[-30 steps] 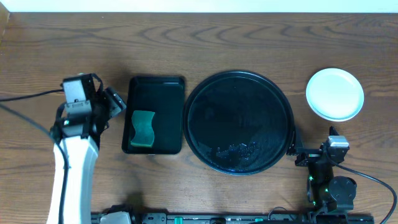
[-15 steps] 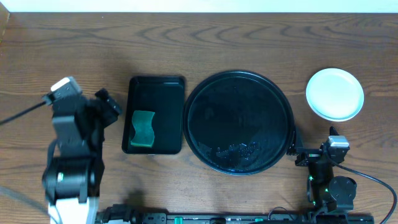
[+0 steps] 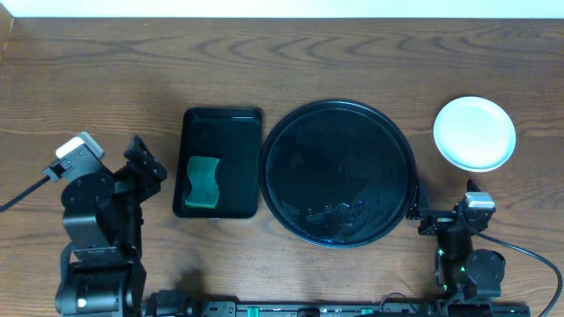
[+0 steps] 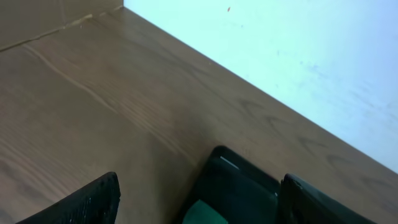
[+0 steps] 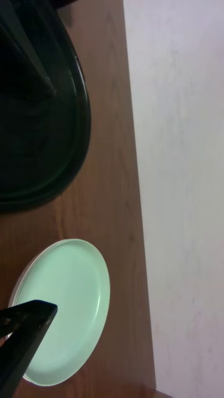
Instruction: Clean dirty plates on tray and stack at the side
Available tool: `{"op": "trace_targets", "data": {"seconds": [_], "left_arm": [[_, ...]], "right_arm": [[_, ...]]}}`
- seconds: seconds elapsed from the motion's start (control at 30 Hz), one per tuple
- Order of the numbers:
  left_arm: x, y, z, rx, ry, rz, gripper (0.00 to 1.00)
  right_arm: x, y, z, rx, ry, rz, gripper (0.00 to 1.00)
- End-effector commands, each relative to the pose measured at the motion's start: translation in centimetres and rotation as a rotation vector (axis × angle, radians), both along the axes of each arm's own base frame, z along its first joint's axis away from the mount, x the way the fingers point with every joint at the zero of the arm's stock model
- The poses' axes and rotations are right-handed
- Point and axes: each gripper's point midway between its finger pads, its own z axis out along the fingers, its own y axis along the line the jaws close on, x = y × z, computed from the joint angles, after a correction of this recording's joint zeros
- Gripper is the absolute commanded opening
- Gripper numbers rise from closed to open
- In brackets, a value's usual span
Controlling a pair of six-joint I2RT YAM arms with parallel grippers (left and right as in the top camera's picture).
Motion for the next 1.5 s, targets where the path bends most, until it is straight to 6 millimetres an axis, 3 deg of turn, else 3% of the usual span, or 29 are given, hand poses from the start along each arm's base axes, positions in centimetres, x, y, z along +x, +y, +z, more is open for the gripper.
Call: {"op": "trace_targets", "data": {"seconds": [0.0,0.3,0.53,0.7,0.97,1.13,1.27,1.47], "left_arm": [[-1.5,0.1,0.0,-0.001,-0.044,0.019,0.83],[-6.0,0.0,-1.5,0.008,-0.2,0.026,0.82],[-8.3,-0.1,-1.8,0.013,-0.33,0.025,0.83],[-8.0,-0.2,-1.4,-0.012,-0.36,0.025,0.82],[-7.6,-1.0,4.4,-0.093,-0.649,-0.014,0.82],[-7.2,-1.1,6.6,-0.161,-0.815,-0.023,0.82],[-6.7,-1.1,6.6,-0.202,-0.895,-0.029,0.82],[-5.1,-1.1,4.1,-0.25,-0.896,-0.027,0.82]], "right_arm": [[0.0,-0.4,0.0,0.01,-0.002,-0.023,0.99],[0.0,-0.4,0.0,0.01,-0.002,-0.023,0.99],[0.0,-0.4,0.0,0.01,-0.002,-0.023,0.99],[0.0,-0.4,0.0,0.01,-0.002,-0.023,0.99],[0.0,-0.4,0.0,0.01,-0.003,-0.023,0.99],[0.0,-0.4,0.0,0.01,-0.002,-0.023,0.99],[0.0,-0.4,0.0,0.01,-0.002,-0.023,0.99],[0.0,-0.4,0.0,0.01,-0.002,-0.023,0.99]]}}
